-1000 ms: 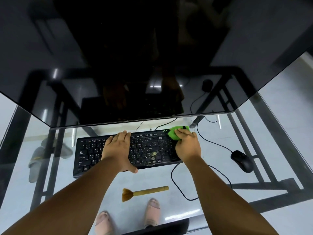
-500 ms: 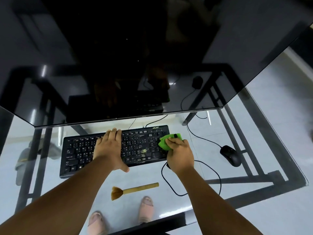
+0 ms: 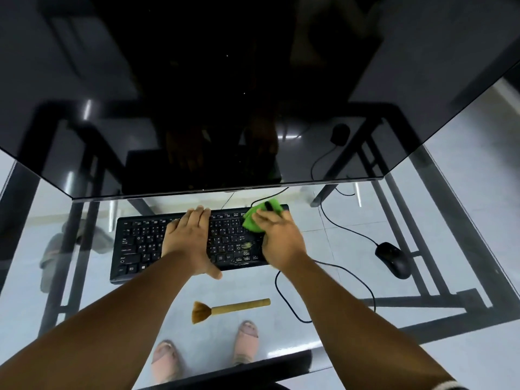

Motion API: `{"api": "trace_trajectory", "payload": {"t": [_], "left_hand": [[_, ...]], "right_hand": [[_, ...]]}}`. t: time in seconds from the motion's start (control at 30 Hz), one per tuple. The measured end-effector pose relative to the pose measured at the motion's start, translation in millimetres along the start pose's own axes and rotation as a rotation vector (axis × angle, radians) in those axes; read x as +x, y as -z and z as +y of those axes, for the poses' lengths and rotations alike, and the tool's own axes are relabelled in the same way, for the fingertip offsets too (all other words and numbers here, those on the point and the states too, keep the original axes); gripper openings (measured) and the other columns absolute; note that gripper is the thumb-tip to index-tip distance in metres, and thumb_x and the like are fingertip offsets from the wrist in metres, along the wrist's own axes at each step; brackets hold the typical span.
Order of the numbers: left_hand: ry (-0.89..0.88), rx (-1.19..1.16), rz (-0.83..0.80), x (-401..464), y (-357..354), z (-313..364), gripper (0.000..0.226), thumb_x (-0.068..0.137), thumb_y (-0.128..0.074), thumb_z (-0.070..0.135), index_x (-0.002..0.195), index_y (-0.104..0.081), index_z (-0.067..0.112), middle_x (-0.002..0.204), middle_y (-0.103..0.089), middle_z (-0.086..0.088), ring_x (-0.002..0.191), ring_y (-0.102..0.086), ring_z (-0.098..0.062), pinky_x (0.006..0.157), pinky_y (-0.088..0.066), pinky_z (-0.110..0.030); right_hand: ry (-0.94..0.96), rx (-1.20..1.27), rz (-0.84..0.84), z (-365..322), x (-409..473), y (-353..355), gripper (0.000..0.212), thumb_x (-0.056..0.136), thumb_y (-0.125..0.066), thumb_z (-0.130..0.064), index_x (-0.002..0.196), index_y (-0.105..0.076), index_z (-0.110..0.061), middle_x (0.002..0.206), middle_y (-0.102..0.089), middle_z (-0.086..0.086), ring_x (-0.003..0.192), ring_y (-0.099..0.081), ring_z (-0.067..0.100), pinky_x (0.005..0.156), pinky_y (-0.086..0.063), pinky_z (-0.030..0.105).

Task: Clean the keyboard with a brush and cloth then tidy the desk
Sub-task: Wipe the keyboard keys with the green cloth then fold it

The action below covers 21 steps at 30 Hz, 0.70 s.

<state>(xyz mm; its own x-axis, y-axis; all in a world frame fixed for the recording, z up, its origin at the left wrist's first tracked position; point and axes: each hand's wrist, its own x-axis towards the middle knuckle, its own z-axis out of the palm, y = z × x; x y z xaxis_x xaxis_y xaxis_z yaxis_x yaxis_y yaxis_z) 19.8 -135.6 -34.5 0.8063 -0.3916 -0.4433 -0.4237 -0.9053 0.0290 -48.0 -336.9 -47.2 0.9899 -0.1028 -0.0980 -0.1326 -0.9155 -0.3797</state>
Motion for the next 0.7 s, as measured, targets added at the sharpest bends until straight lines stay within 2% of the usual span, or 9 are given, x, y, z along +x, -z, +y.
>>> {"api": "trace_trajectory", "payload": {"t": [0.1,0.2,0.27,0.33,0.43,0.53,0.63,0.7], "left_hand": [[-0.013,-0.024,0.024,-2.5,-3.0,-3.5,0.15,0.044,-0.072,0.079,0.152,0.014,0.02,0.162,0.011,0.003,0.15,0.004,-0.019,0.121,-0.006,-0.044],[-0.011,-0.074,0.071,-9.2,-9.6,-11.9,0.15,0.045,-0.067,0.084,0.151,0.017,0.019,0.161,0.017,0.003,0.149,0.005,-0.018,0.121,0.001,-0.045],[0.022,-0.113,0.107,-15.6,-14.7,-24.1,0.151,0.044,-0.065,0.086,0.151,0.017,0.019,0.16,0.018,0.002,0.149,0.009,-0.018,0.121,0.002,-0.046],[0.059,-0.141,0.139,-20.9,-18.0,-37.7,0.152,0.042,-0.064,0.088,0.152,0.014,0.018,0.161,0.017,0.0,0.149,0.012,-0.018,0.121,0.003,-0.046],[0.12,-0.199,0.193,-27.9,-21.6,-55.9,0.152,0.038,-0.064,0.089,0.153,0.007,0.018,0.162,0.011,0.0,0.149,0.012,-0.017,0.121,0.002,-0.046],[0.166,-0.245,0.222,-34.2,-24.1,-71.5,0.15,0.038,-0.068,0.086,0.153,0.001,0.018,0.162,0.006,-0.001,0.149,0.008,-0.017,0.121,-0.001,-0.045],[0.223,-0.263,0.217,-41.4,-29.4,-86.4,0.149,0.038,-0.069,0.085,0.153,-0.001,0.017,0.162,0.005,-0.003,0.149,0.007,-0.018,0.121,-0.002,-0.045],[0.242,-0.285,0.208,-45.1,-33.7,-93.1,0.15,0.038,-0.068,0.086,0.153,0.0,0.016,0.162,0.005,-0.003,0.149,0.007,-0.018,0.121,-0.004,-0.046]], "right_hand": [[0.22,0.015,-0.006,0.0,-28.5,-11.9,0.057,0.077,-0.053,0.002,0.125,-0.066,-0.026,0.132,-0.061,-0.012,0.11,-0.05,0.026,0.087,-0.054,0.031],[0.163,0.047,0.114,19.3,-41.9,-14.8,0.05,0.075,-0.054,-0.003,0.112,-0.074,-0.028,0.119,-0.067,-0.016,0.099,-0.053,0.021,0.071,-0.058,0.029],[0.094,0.049,0.173,19.9,-42.7,-15.7,0.048,0.075,-0.051,-0.006,0.11,-0.075,-0.028,0.116,-0.068,-0.016,0.096,-0.053,0.021,0.064,-0.058,0.03],[0.071,0.05,0.185,4.0,-40.1,-20.4,0.048,0.075,-0.051,-0.006,0.111,-0.074,-0.026,0.116,-0.068,-0.014,0.094,-0.052,0.023,0.065,-0.057,0.03],[0.178,0.053,0.104,-19.8,-39.2,-30.8,0.048,0.075,-0.053,-0.005,0.111,-0.074,-0.029,0.121,-0.066,-0.015,0.102,-0.051,0.023,0.074,-0.057,0.028],[0.223,0.049,0.102,-8.9,-39.3,-29.8,0.048,0.076,-0.052,-0.006,0.11,-0.074,-0.032,0.12,-0.066,-0.015,0.1,-0.05,0.021,0.073,-0.057,0.028],[0.081,0.085,0.202,-0.6,-41.0,-29.8,0.047,0.075,-0.051,-0.006,0.109,-0.075,-0.026,0.117,-0.067,-0.008,0.094,-0.052,0.026,0.072,-0.057,0.035],[-0.054,0.079,0.235,-17.0,-36.9,-35.1,0.047,0.075,-0.055,-0.004,0.117,-0.072,-0.019,0.121,-0.064,0.001,0.1,-0.053,0.031,0.081,-0.057,0.04]]}}
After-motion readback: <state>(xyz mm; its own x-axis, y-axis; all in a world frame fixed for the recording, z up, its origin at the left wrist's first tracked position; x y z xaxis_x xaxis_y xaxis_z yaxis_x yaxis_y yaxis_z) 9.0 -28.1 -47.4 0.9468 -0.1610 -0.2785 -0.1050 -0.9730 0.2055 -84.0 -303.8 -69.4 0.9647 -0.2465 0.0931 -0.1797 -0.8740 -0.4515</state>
